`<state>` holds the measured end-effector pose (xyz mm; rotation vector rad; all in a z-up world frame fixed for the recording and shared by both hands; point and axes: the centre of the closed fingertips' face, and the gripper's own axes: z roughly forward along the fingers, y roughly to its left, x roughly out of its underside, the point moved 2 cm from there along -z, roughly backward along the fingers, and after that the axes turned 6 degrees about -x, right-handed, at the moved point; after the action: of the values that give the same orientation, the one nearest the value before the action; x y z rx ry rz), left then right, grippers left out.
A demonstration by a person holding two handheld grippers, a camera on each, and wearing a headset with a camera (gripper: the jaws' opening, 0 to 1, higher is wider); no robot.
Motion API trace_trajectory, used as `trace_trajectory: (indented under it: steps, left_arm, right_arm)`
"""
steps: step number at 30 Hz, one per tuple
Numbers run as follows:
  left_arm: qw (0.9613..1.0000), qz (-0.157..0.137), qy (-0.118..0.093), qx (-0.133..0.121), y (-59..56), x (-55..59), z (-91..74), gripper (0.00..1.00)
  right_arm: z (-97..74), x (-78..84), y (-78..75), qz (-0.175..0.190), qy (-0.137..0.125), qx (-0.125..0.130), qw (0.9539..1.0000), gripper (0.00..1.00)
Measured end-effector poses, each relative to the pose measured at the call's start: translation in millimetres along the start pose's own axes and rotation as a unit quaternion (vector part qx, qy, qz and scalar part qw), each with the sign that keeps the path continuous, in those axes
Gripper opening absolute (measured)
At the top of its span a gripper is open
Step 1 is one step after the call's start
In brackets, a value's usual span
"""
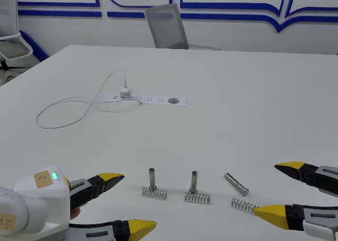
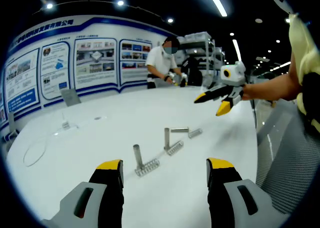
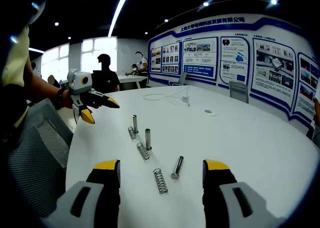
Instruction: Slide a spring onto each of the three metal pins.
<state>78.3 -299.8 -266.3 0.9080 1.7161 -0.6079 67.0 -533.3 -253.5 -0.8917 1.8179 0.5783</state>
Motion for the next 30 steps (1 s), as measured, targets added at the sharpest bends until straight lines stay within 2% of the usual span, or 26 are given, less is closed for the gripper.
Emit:
trace_trajectory:
  steps: [10,20,30]
  left_arm:
    - [1.0000,0.000,-0.003,-0.002,0.9,-2.1,-0.3,0.69]
    - [1.0000,0.002,-0.003,-0.002,0.3,-3.0,0.4,0.69]
    - [1.0000,0.001,-0.004,-0.001,-0.1,-3.8,1.5,0.69]
  right_arm:
    - [4.8,-8.7,-5.5,-0.001,-0.003,0.002,1.0000,0.66]
    - [14.5,-14.4,-13.5,0.003,0.008,0.005,0.9999,0.62]
    - [31.7,-10.7,-30.2,0.022,0.053,0.019,0.9982,0.47]
